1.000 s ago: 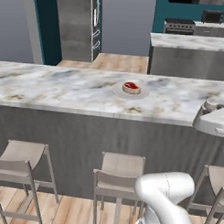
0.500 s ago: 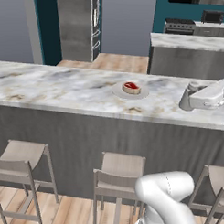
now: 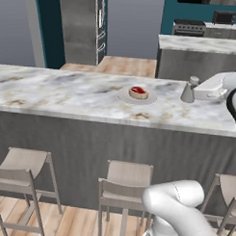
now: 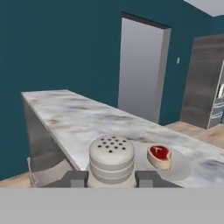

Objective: Retrieve the shaker from the cabinet and place it next the steak on a plate on the dining table.

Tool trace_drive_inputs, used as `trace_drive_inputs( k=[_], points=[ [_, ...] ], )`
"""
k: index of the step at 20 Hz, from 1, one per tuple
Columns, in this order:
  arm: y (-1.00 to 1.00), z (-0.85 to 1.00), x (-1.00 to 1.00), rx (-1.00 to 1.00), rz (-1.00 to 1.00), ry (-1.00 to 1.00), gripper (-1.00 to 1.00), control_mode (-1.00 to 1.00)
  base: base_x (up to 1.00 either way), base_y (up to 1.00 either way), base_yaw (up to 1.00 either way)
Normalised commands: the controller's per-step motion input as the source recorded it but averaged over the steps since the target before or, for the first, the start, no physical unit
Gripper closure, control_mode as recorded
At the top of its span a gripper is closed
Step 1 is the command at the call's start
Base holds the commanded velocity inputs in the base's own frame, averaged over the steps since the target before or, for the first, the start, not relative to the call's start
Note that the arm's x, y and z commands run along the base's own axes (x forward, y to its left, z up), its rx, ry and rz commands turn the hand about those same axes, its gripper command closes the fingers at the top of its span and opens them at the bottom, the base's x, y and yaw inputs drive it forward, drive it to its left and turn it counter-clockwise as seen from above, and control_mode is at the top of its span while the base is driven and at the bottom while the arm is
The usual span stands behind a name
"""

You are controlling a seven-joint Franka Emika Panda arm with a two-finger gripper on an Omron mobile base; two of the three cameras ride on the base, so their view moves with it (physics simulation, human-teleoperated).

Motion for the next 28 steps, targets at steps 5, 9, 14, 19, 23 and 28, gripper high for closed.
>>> trace_drive_inputs(
  k=[5, 9, 14, 19, 23, 28],
  points=[
    [-0.37, -0.14, 0.7, 0.0, 0.07, 0.0, 1.0, -1.0, 0.0, 0.0, 0.0],
    [-0.15, -0.18, 0.65, 0.0, 0.05, 0.0, 1.0, -1.0, 0.0, 0.0, 0.0],
    [-0.06, -0.21, 0.64, 0.0, 0.03, 0.0, 1.0, -1.0, 0.0, 0.0, 0.0],
    [-0.1, -0.21, 0.37, 0.0, 0.02, 0.0, 1.0, -1.0, 0.0, 0.0, 0.0],
    [-0.06, -0.18, 0.04, -0.03, 0.01, 0.0, 1.0, -1.0, 0.0, 0.0, 0.0],
    [0.0, -0.23, 0.11, -0.04, 0.0, 0.0, 1.0, -1.0, 0.0, 0.0, 0.0]
  ],
)
